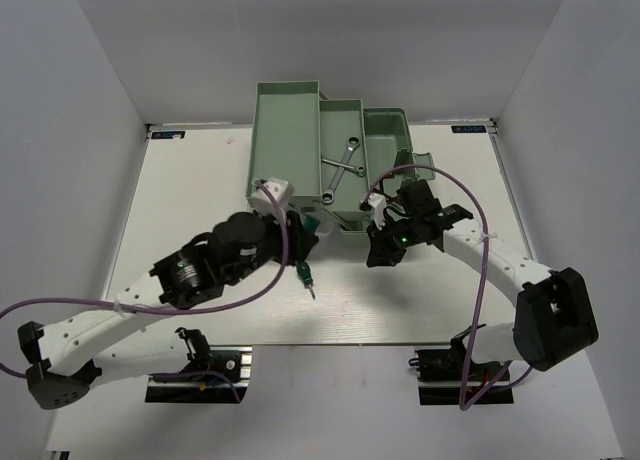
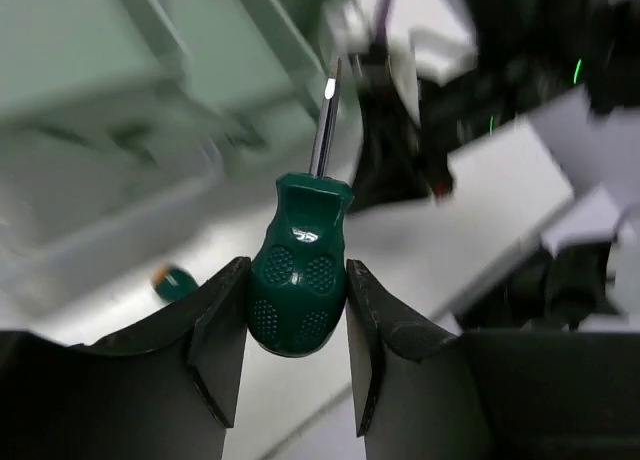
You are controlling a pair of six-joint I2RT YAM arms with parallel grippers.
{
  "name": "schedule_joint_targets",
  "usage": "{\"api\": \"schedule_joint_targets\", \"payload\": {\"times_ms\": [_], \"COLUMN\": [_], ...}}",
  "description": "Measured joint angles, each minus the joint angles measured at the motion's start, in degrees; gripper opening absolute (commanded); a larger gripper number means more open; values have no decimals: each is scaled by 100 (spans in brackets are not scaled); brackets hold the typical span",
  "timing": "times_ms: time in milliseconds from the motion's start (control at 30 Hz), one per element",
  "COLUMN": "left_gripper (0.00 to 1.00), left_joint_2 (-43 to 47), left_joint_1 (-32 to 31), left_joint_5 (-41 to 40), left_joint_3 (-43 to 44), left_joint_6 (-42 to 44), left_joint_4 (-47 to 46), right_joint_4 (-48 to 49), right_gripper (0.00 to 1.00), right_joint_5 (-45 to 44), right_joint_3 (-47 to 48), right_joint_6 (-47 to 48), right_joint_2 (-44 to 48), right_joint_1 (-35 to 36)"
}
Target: Sort the tools into containers
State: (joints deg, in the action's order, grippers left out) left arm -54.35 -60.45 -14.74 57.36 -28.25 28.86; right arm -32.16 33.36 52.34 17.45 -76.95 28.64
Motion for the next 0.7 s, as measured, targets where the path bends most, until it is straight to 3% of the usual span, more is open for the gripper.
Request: {"api": "schedule_joint_targets", "payload": {"times_ms": [100, 167, 233, 267, 333, 367, 500, 600, 633, 700], "left_gripper": [0, 0, 0, 0, 0, 0, 3, 21, 21, 40], "left_joint_2": [96, 26, -249, -431, -957, -1233, -2122, -2520, -2643, -2894], "left_joint_1": [72, 120, 188, 234, 326, 365, 610, 944, 1049, 1281], "left_joint_5": [-870, -1475, -2109, -2347, -2787, -2979, -3493, -3659, -3665, -3652], "left_joint_3": [431, 605, 848, 975, 1279, 1421, 1622, 1672, 1733, 1888], "left_joint_6": [227, 393, 634, 761, 1021, 1108, 1296, 1316, 1307, 1248], "left_joint_4": [-111, -240, -435, -573, -844, -960, -1320, -1325, -1314, -1276], "right_joint_4": [157, 256, 302, 326, 358, 400, 686, 894, 925, 1027], "right_gripper": [0, 6, 22, 42, 70, 90, 91, 91, 91, 91], "right_joint_5": [22, 26, 26, 28, 31, 24, -101, -293, -345, -415], "right_joint_3": [-68, -133, -223, -258, -291, -304, -433, -603, -623, -612], "right_joint_6": [-66, -101, -153, -173, -201, -197, -179, -188, -195, -216], "right_joint_2": [-59, -122, -175, -184, -190, -190, -184, -186, -195, -273], "right_joint_1": [31, 72, 144, 179, 260, 306, 542, 769, 852, 1012]}}
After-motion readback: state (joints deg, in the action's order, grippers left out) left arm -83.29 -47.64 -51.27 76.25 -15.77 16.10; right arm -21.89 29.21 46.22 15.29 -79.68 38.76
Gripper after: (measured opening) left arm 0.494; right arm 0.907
